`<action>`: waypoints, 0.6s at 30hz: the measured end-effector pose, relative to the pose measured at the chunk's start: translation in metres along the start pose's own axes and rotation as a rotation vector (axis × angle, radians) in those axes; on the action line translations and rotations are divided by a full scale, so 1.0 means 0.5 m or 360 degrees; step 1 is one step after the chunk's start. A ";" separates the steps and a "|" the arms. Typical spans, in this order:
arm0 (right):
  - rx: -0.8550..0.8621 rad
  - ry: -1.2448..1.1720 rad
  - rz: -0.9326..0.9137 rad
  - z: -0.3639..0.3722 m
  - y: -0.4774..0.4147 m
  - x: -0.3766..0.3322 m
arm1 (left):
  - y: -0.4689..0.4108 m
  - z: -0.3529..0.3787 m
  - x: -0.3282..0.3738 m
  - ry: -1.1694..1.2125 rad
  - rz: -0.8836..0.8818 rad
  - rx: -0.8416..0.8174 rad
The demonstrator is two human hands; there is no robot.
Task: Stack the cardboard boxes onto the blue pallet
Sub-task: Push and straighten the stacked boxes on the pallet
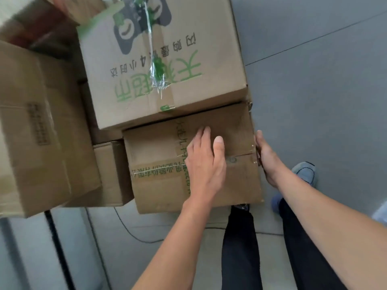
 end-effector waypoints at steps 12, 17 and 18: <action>-0.0058 0.0008 -0.0083 0.043 0.032 -0.005 | 0.056 -0.129 -0.210 0.0205 -0.0333 0.0280; -0.0054 0.0008 -0.0106 0.040 0.024 0.006 | 0.056 -0.177 -0.280 0.0149 -0.0467 0.0406; -0.0037 0.0001 -0.0108 0.038 0.023 0.007 | 0.052 -0.182 -0.291 0.0148 -0.0495 0.0409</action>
Point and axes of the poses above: each hand's wrist, its own y-axis away from the middle knuckle, its own z-axis out of the palm, x = y × z, the point moved 5 cm from there along -y, towards the middle knuckle, and after that the axes turned 7 degrees about -x, right-handed, at the moved point
